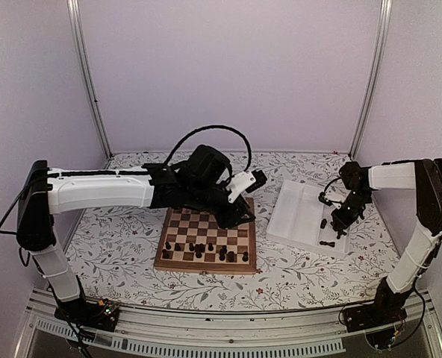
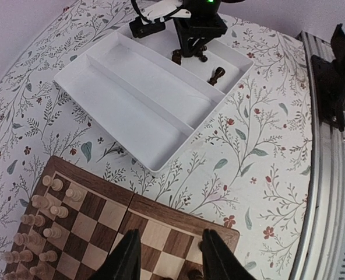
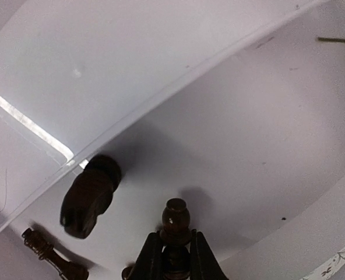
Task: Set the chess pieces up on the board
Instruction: Pick up the chess piece from the storage box.
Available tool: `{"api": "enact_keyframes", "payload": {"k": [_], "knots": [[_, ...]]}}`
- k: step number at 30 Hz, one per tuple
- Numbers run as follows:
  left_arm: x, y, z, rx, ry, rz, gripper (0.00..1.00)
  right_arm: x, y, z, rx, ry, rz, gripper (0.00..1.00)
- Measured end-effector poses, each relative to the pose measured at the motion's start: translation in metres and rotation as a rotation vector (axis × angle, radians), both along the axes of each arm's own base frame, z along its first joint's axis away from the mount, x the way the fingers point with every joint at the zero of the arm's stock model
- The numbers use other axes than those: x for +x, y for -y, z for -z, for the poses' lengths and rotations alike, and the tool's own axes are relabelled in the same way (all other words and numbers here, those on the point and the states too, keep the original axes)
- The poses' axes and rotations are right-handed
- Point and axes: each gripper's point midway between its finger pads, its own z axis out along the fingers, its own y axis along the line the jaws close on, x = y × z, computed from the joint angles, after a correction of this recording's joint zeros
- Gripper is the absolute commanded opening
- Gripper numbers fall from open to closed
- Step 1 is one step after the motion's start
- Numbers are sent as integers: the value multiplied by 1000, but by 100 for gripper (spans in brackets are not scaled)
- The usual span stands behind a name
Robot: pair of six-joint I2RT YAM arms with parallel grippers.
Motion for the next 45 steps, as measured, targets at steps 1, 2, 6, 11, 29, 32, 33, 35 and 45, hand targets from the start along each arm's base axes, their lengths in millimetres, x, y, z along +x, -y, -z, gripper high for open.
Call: {"api": "enact_keyframes", "payload": {"k": [1, 2, 6, 11, 29, 32, 33, 35, 45], "knots": [[0, 1, 0, -4, -4, -2, 39, -6, -1, -1, 7, -16, -7, 0], [0, 2, -2, -15, -10, -7, 40, -15, -2, -3, 15, -33, -17, 0], [1, 14, -9, -89, -58, -20, 40, -25, -8, -24, 59, -5, -54, 0], [7, 45, -20, -219, -140, -28, 41, -22, -22, -56, 137, 97, -105, 0], [42, 160, 14, -528, -491, -28, 41, -50, -81, -124, 435, 269, -386, 1], [42, 169, 29, -525, -541, -25, 41, -57, -86, -121, 443, 251, -409, 1], [43, 171, 31, -526, -554, -23, 41, -59, -88, -119, 445, 245, -415, 1], [42, 175, 35, -527, -577, -15, 41, -62, -91, -118, 449, 238, -426, 1], [34, 187, 27, -552, -626, 42, 34, -68, -102, -119, 465, 228, -463, 2]]}}
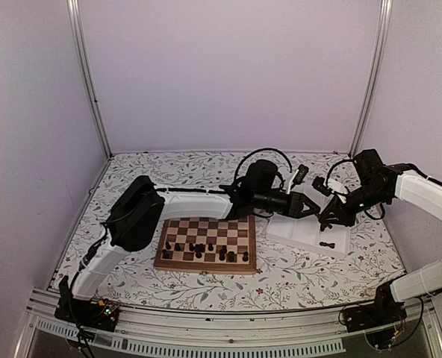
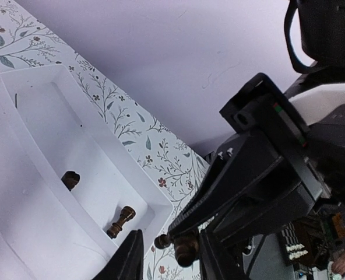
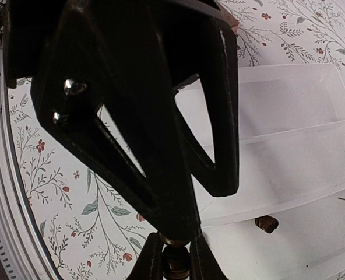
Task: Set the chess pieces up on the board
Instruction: Pick up the chess piece from the storage box.
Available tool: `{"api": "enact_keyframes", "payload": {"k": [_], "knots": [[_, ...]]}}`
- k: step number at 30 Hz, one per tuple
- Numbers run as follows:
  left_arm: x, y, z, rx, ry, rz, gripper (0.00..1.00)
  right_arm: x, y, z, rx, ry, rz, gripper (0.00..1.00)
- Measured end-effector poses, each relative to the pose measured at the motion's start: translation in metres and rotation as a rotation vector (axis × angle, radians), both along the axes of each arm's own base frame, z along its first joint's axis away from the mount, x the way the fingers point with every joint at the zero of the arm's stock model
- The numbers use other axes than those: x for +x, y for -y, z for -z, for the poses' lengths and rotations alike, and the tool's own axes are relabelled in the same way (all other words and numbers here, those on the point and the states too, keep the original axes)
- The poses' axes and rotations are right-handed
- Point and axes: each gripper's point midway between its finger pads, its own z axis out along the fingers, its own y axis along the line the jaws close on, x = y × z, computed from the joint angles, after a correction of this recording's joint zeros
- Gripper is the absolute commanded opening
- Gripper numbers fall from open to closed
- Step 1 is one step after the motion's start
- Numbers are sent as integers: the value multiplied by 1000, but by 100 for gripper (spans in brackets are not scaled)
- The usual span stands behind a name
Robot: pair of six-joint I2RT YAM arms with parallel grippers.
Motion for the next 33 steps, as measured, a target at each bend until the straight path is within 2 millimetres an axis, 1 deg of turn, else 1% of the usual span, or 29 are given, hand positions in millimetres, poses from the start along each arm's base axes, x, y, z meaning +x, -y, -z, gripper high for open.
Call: {"api": "enact_keyframes", "payload": {"k": [6, 7, 10, 11, 13, 15, 21, 27, 30, 33], "knots": [[-6, 3, 4, -3, -23, 32, 25, 0, 0, 0, 2, -6, 8, 2], [-7, 3, 4, -4, -25, 37, 23, 0, 0, 0, 3, -9, 10, 2], [-11, 5, 4, -9, -25, 55, 9, 1, -1, 0, 5, -13, 16, 3], [-11, 5, 4, -10, -30, 57, 5, 1, -1, 0, 5, -15, 19, 5], [-13, 5, 4, -14, -25, 67, 1, 1, -1, 0, 5, -19, 21, 12], [-13, 5, 4, -18, -31, 70, 0, 1, 0, 1, 5, -22, 23, 18], [-15, 6, 2, -41, -27, 80, 0, 0, 2, 3, -14, -34, 38, 28], [-16, 4, 6, -52, -27, 86, 0, -2, 10, 13, -63, -46, 62, 30], [-17, 4, 5, -54, -25, 86, 0, -4, 13, 17, -80, -57, 73, 35], [-16, 4, 4, -62, -20, 86, 0, -3, 15, 19, -93, -58, 83, 36]]}}
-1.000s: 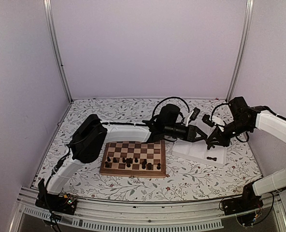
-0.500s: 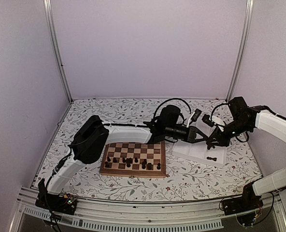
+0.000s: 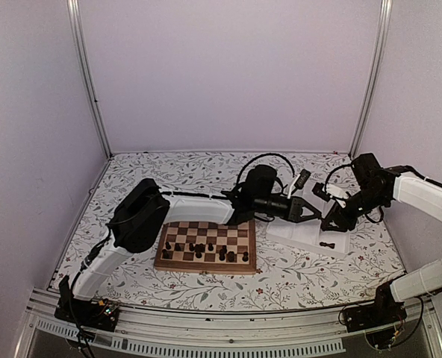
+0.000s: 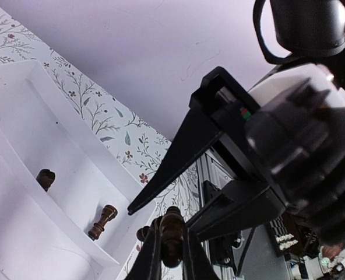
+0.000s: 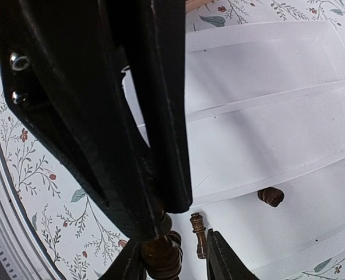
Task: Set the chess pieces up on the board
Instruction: Pick up the chess piece from the storage box, then place the chess piece on the chessboard.
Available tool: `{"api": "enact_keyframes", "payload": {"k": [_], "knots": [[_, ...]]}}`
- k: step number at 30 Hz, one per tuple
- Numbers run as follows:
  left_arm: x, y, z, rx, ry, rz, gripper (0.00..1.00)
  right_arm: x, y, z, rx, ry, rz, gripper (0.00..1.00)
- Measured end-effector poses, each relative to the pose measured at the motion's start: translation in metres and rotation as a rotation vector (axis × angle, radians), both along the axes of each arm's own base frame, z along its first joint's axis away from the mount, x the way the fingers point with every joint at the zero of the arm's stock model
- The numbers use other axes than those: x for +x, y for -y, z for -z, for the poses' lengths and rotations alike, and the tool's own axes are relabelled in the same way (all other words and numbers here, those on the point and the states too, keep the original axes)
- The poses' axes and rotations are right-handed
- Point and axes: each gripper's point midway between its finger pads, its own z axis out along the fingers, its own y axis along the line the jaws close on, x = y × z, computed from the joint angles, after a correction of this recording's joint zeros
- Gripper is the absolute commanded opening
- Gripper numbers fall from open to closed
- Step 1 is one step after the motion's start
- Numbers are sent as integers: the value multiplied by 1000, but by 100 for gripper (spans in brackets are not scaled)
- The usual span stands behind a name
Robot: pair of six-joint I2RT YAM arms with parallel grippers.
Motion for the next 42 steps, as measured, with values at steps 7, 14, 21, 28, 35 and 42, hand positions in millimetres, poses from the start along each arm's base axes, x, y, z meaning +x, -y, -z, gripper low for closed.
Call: {"api": "enact_keyframes", "payload": {"k": [7, 14, 21, 28, 35, 42], "knots": [[-1, -1, 4, -3, 1, 0, 0, -4, 3, 6, -17, -18, 10, 21], [-1, -6, 13, 5, -3, -14, 0, -10, 8, 15, -46, -42, 14, 6], [3, -18, 11, 13, -1, -54, 0, -15, 26, 29, -94, -72, 54, 6], [9, -30, -25, 31, 75, -72, 0, -7, 40, 30, -108, -58, 102, 6], [18, -79, -72, 236, 302, -161, 0, 7, 46, 27, -96, -18, 146, 6], [14, -166, -76, 536, 498, -255, 0, 19, 47, 25, -80, 14, 178, 6]]}}
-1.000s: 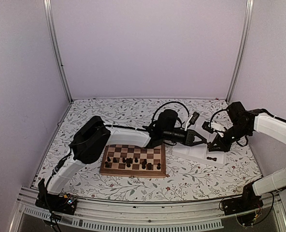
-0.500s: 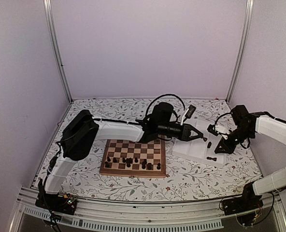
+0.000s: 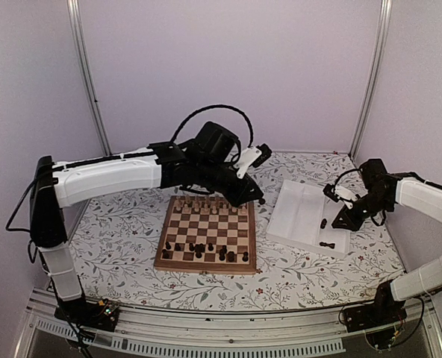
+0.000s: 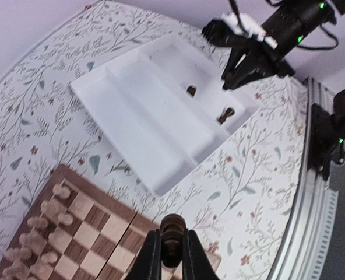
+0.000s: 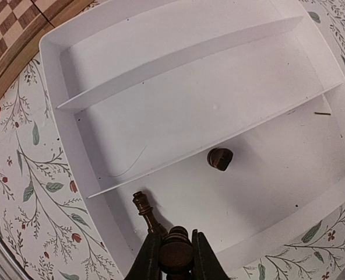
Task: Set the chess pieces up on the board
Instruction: Place the chess piece on the chessboard.
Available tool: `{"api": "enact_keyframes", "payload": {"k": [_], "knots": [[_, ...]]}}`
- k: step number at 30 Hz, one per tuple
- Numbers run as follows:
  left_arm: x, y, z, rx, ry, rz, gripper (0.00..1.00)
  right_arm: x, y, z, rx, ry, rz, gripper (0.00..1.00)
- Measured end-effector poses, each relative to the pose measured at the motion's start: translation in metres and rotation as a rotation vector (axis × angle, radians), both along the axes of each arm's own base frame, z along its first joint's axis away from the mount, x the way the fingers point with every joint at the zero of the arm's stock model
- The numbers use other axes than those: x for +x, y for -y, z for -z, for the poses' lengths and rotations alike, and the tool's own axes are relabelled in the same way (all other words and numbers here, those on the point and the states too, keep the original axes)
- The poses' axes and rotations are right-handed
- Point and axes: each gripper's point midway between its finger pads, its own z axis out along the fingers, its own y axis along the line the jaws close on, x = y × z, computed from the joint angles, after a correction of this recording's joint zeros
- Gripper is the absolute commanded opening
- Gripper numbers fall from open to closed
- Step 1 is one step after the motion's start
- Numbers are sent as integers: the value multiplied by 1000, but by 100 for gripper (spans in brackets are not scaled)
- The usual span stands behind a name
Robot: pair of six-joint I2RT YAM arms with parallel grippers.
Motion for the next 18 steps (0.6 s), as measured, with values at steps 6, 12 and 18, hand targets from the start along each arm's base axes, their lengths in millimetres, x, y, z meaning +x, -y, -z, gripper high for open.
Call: {"api": "enact_keyframes", "payload": {"k": [6, 12, 18], "knots": [[-26, -74, 34, 238, 2, -30, 0, 9, 1, 6, 12, -4, 35, 7], [-49, -118, 63, 376, -44, -35, 0, 12, 0, 12, 20, -23, 57, 7], [-62, -149, 97, 495, -84, -56, 0, 12, 0, 14, 25, -34, 69, 7]]}}
